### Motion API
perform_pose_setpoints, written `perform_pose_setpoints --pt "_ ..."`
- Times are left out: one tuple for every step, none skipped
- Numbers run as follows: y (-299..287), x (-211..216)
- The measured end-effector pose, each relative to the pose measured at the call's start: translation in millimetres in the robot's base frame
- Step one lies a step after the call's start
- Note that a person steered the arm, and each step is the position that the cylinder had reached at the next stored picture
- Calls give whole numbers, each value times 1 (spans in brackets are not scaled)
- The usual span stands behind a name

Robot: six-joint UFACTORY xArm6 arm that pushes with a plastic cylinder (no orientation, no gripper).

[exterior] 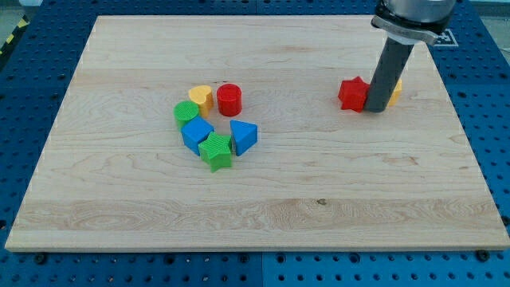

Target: Move the red star closer to the blue triangle

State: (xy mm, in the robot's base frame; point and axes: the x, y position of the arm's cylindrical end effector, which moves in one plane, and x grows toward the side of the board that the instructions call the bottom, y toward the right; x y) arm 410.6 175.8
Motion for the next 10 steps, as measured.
perform_pose_setpoints --pt "0 -15" --pt "-2 -26" --pt "-29 -29" --pt "-63 -29" --pt "-65 -40" --pt "-69 -50" --pt "-76 -41" --pt "-77 -6" --pt "-77 -12" --pt "-77 -54"
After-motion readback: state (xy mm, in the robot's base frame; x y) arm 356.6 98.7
